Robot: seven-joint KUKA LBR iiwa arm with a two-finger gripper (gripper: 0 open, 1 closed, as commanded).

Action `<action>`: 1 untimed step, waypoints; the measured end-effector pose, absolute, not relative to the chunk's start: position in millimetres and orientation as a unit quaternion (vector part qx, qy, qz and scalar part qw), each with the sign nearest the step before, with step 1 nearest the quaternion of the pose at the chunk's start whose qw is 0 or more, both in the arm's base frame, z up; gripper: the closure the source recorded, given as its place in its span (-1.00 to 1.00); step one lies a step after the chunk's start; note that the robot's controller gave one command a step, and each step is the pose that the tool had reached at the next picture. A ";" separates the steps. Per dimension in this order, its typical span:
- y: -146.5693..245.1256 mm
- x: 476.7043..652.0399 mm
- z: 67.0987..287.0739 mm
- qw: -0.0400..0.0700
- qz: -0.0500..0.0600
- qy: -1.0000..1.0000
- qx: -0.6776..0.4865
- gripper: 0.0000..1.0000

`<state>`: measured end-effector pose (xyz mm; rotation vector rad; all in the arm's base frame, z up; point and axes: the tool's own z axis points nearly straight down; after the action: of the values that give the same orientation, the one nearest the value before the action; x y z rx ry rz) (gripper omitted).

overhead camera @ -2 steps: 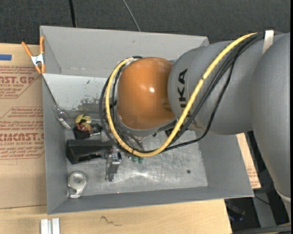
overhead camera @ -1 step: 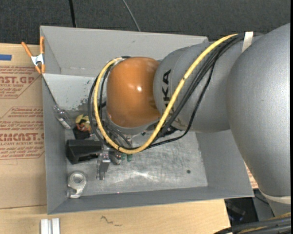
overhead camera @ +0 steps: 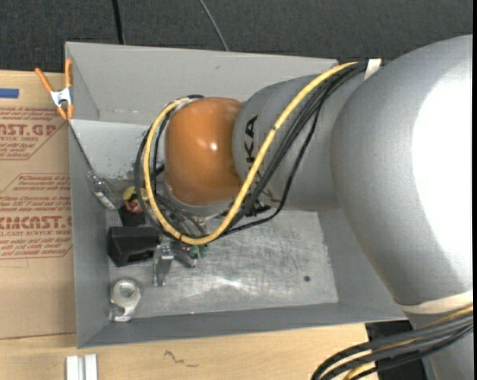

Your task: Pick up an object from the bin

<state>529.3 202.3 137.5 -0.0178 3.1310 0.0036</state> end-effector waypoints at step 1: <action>214.7 523.6 114.8 0.017 0.002 0.993 -0.119 -1.00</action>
Offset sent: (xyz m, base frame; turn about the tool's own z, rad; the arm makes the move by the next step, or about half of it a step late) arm 0.0476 0.0166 -0.0660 0.2262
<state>523.6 214.7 114.8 -0.3714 3.0857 0.0051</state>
